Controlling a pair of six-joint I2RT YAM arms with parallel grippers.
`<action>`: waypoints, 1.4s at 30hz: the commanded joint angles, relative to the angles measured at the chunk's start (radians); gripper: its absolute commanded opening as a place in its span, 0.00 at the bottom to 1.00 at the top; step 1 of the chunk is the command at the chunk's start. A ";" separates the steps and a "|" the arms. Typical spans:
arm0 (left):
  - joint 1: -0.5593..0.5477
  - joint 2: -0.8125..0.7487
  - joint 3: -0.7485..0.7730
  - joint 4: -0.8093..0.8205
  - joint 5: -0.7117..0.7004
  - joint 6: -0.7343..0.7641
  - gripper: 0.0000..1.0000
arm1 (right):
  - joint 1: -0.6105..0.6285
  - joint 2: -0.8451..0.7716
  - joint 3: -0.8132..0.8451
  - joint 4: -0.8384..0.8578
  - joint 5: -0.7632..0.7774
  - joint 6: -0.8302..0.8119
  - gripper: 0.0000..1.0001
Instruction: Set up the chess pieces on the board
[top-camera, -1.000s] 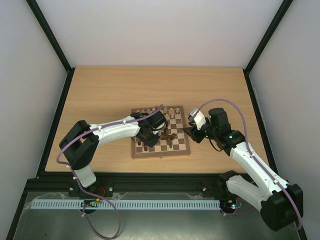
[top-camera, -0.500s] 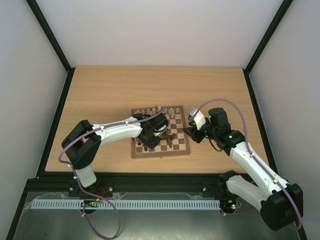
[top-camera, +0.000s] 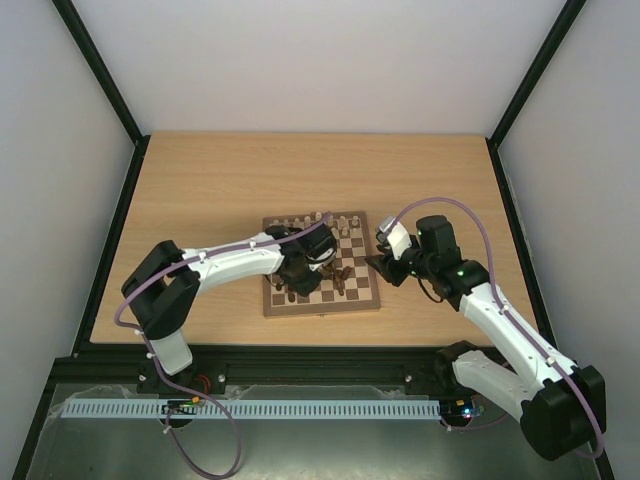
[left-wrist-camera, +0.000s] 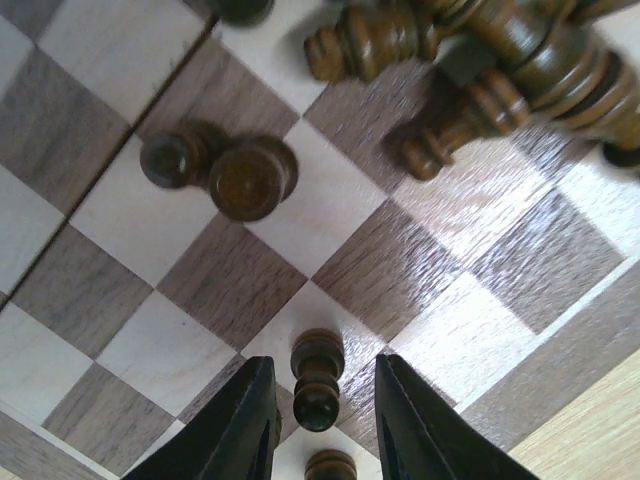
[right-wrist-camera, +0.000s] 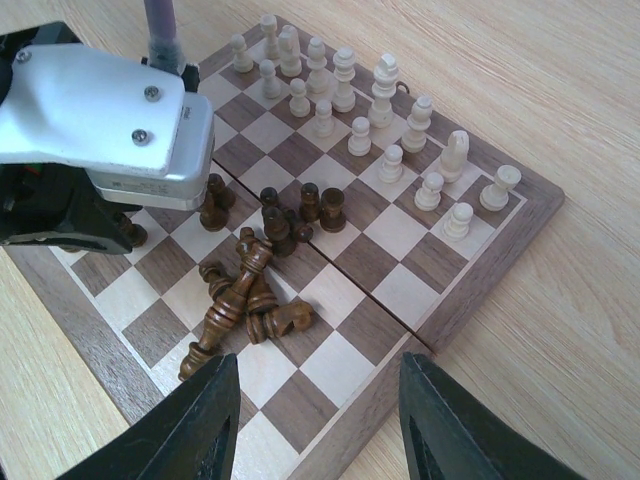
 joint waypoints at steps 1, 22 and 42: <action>-0.005 -0.054 0.052 0.004 0.023 -0.002 0.33 | -0.004 0.010 -0.009 -0.010 -0.016 -0.017 0.45; 0.059 0.070 0.161 0.094 -0.073 -0.153 0.26 | -0.004 0.008 -0.010 -0.012 -0.005 -0.022 0.45; 0.059 0.078 0.113 0.059 -0.102 -0.168 0.28 | -0.004 0.022 -0.010 -0.016 -0.010 -0.028 0.45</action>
